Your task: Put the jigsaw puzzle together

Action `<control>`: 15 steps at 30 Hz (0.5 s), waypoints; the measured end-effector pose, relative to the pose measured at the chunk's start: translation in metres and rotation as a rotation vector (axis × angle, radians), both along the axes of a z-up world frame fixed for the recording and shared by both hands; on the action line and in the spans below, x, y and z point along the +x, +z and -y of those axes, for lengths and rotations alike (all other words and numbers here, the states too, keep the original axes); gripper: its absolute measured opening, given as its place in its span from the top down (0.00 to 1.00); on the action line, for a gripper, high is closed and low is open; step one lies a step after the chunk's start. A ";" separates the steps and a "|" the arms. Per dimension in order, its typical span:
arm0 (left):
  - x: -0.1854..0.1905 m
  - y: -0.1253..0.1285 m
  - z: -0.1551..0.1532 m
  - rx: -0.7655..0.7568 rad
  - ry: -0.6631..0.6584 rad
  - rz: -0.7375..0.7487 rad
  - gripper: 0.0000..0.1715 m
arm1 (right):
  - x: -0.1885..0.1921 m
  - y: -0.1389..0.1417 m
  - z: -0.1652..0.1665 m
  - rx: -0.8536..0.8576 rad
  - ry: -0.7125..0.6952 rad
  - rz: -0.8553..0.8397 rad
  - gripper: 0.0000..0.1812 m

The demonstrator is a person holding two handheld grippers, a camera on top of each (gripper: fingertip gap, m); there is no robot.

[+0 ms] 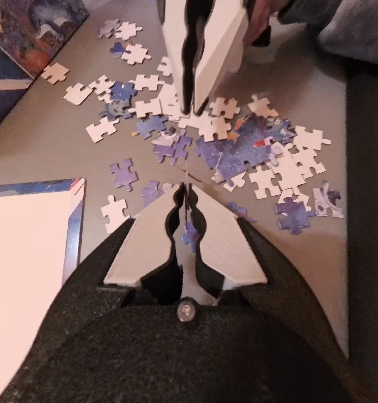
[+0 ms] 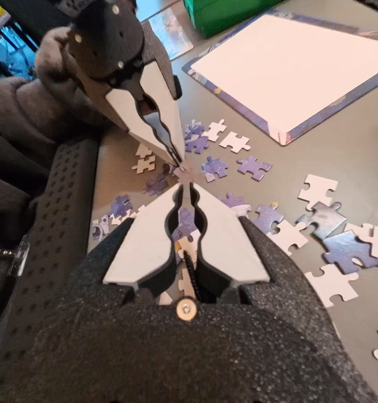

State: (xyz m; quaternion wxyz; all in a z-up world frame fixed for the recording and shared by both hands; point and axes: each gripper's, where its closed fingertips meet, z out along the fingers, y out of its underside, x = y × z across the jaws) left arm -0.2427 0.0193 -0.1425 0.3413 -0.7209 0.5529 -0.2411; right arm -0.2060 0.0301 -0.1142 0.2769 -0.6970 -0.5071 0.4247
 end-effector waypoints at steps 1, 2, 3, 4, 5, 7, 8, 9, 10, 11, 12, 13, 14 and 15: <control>-0.004 -0.004 0.000 -0.022 0.006 -0.018 0.98 | 0.003 0.004 -0.004 0.001 -0.018 -0.013 0.99; -0.004 -0.006 0.006 -0.064 -0.016 -0.017 0.98 | 0.007 0.004 -0.007 0.013 -0.036 -0.005 0.99; -0.003 -0.006 0.016 -0.112 -0.052 -0.006 0.98 | 0.009 0.002 -0.009 0.025 -0.049 0.011 0.99; -0.003 -0.008 0.027 -0.158 -0.099 -0.012 0.98 | 0.008 -0.001 -0.010 0.030 -0.055 0.024 0.94; -0.004 -0.010 0.034 -0.168 -0.126 -0.022 0.98 | 0.005 -0.003 -0.007 0.025 -0.044 0.027 0.87; -0.006 -0.010 0.036 -0.168 -0.137 -0.037 0.98 | -0.001 -0.015 0.015 -0.034 0.061 0.068 0.80; -0.009 -0.010 0.040 -0.194 -0.150 -0.040 0.98 | -0.001 -0.024 0.027 -0.066 0.113 0.113 0.77; -0.013 -0.007 0.037 -0.187 -0.137 -0.031 0.98 | 0.000 -0.033 0.035 -0.081 0.142 0.161 0.76; -0.019 -0.006 0.020 -0.132 -0.064 -0.033 0.98 | 0.003 -0.041 0.039 -0.076 0.155 0.217 0.76; -0.029 -0.009 0.001 -0.092 0.030 -0.075 0.98 | 0.007 -0.048 0.041 -0.055 0.157 0.281 0.76; -0.041 -0.013 -0.010 -0.082 0.097 -0.123 0.97 | 0.011 -0.053 0.039 -0.015 0.143 0.343 0.76; -0.047 -0.011 -0.020 -0.052 0.145 -0.128 0.98 | 0.015 -0.055 0.038 0.021 0.130 0.394 0.76; -0.046 -0.003 -0.022 -0.017 0.152 -0.100 0.98 | 0.017 -0.055 0.040 0.043 0.129 0.427 0.76; -0.034 0.013 -0.011 -0.026 0.085 -0.012 0.98 | 0.019 -0.053 0.044 0.048 0.131 0.448 0.77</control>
